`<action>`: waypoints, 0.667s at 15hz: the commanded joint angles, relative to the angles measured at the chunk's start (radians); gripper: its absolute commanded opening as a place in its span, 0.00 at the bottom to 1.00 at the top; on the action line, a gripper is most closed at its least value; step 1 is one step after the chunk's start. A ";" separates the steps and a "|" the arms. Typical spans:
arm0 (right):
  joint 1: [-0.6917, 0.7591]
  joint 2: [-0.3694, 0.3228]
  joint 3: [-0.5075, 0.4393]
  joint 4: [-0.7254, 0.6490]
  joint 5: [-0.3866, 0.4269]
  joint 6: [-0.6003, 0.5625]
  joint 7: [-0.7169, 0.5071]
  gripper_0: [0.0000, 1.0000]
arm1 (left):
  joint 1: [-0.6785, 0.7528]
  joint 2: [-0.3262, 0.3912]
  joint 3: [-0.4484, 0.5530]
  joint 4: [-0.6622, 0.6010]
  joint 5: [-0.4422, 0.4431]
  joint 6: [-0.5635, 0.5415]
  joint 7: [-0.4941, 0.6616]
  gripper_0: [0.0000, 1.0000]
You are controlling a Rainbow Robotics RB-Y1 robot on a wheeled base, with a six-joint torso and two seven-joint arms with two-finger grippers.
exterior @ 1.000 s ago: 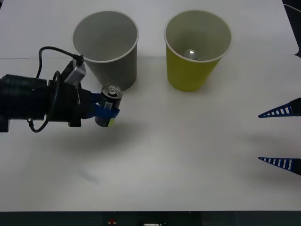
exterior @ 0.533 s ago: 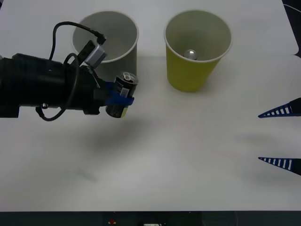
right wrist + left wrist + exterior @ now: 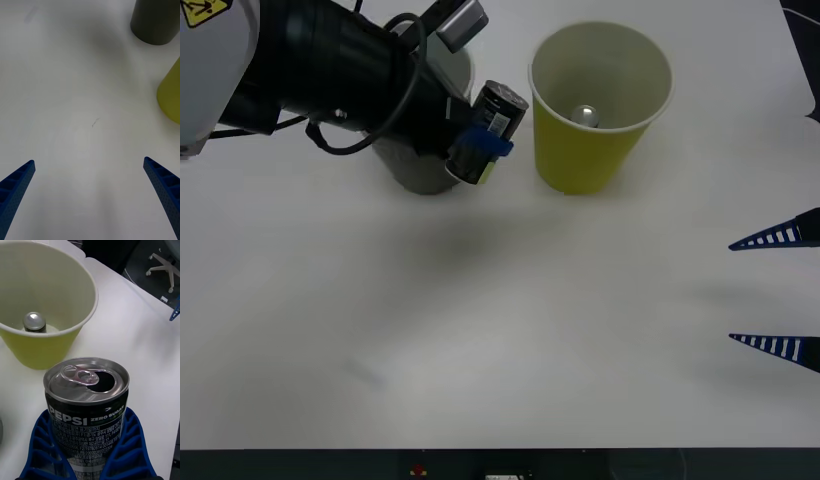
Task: Put the can into the green bin and the plastic bottle into the gray bin
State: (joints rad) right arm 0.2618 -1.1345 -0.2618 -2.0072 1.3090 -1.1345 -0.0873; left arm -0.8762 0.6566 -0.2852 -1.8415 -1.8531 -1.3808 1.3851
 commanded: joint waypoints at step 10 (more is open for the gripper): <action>0.000 0.000 0.000 0.000 0.000 0.000 0.000 1.00 | -0.432 -0.331 -0.080 0.601 -0.230 0.095 -0.003 0.00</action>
State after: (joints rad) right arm 0.2618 -1.1345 -0.2618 -2.0071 1.3090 -1.1345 -0.0873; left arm -1.2953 0.3382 -0.3650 -1.2695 -2.0772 -1.3026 1.3845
